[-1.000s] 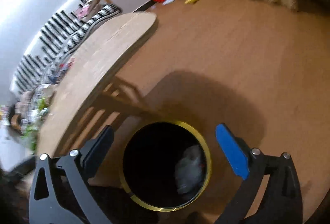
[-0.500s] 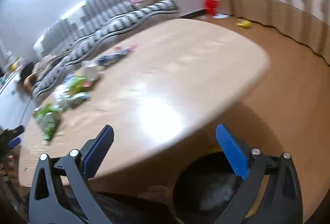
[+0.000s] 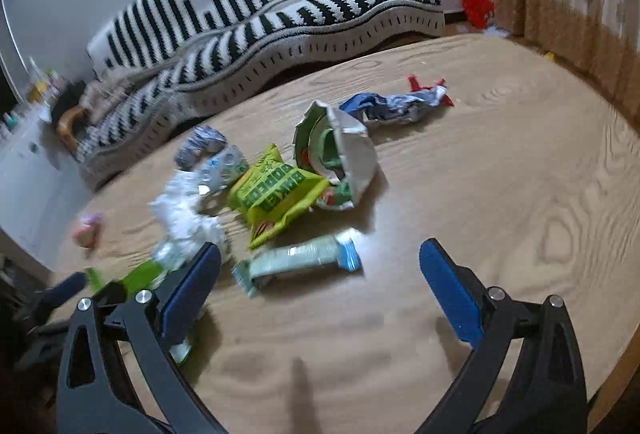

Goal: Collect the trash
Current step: 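Grasp the green carton with the left tool while the right tool grasps a silver wrapper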

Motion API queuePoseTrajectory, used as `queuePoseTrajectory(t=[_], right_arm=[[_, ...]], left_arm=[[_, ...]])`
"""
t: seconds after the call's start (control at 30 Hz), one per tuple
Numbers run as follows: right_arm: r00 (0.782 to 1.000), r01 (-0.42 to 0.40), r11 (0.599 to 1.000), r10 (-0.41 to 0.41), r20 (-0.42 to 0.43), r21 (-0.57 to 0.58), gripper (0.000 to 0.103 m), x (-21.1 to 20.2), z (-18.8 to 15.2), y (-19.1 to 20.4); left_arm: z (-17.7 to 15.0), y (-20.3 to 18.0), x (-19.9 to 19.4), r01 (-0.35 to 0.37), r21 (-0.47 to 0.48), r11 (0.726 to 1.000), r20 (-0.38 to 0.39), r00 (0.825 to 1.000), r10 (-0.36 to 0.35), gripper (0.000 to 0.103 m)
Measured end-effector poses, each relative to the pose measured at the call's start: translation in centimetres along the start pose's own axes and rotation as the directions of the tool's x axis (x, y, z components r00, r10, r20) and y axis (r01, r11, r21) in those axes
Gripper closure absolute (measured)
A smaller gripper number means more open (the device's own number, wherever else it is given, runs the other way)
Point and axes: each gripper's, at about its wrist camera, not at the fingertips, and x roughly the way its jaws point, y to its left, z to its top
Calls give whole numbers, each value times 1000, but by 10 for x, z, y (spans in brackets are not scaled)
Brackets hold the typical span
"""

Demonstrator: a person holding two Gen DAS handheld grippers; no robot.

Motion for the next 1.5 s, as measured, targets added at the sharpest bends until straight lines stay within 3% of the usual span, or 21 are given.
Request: queuePoseTrajectory(t=[0.13,0.33,0.57,0.73,0.9,1.23,1.43,1.5], right_arm=[[997,40,997,-44,-65,-66,7,35,-9,10],[990,101,986,-112,-82,-130,7,48,-18,-1],[991,96,991,-104,-85,-95,7,41,-14,-25],[993,80,992,-89,-82,-102,7,34,-18,-22],[994,51,994,-61,-94,-98,7,26,-30,-25],[995,24,998,-30,-93,-61,7,23,-26,-35],[993,-94,993,89,-74,-70,7,13,-14,-42],[990,-128,988,121,-76,-90,7,12,-9,-48]], left_arm=[[-5,0,15,-2,61,998,-15,1000,3,6],[-10,35,24,-14,-43,999,-54,998,11,6],[-23,56,19,-68,-91,993,-61,996,63,6],[-22,44,18,17,-68,998,-58,998,-21,6],[-21,23,22,-10,44,999,-51,999,12,6],[-21,7,32,78,30,996,-106,992,-75,7],[-22,4,30,128,18,992,-117,985,-125,28],[-22,2,30,141,21,990,-114,984,-138,42]])
